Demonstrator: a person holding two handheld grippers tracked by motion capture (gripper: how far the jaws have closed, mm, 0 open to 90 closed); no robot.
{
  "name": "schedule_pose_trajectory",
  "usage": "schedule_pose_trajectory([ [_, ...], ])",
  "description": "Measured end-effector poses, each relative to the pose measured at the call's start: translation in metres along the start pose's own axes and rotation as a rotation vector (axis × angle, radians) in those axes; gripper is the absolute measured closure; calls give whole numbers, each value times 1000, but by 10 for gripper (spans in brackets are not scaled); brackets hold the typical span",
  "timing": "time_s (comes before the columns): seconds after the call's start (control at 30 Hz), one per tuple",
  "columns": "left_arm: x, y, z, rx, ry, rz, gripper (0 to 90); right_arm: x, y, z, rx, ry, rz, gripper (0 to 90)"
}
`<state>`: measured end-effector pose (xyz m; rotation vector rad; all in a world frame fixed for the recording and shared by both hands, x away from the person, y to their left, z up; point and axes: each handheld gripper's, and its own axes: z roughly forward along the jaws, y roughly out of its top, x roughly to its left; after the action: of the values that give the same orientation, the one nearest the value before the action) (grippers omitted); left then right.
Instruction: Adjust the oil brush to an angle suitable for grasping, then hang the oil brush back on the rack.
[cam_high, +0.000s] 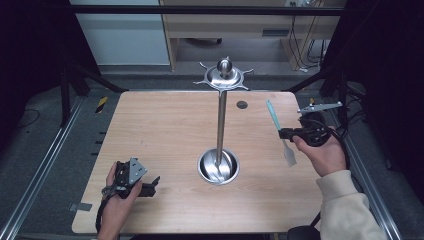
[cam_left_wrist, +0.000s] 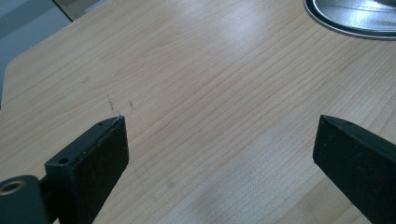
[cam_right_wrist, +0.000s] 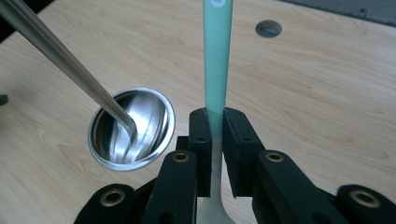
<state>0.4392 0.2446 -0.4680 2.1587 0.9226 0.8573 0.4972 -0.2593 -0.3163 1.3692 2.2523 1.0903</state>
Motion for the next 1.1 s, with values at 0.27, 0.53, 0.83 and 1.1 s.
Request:
schedule_pose_trajectory([
  [0.27, -2, 1, 2, 10, -2, 14, 31, 5, 2, -8, -38, 9, -19, 823],
  [0.53, -4, 2, 3, 11, -9, 28, 31, 18, 2, -18, -95, 33, -49, 823],
  [0.83, -5, 2, 2, 16, -7, 34, 31, 27, -3, -38, -186, 50, -59, 823],
  [1.1, -5, 2, 2, 19, -7, 35, 31, 39, -6, -53, -258, 74, -86, 823],
])
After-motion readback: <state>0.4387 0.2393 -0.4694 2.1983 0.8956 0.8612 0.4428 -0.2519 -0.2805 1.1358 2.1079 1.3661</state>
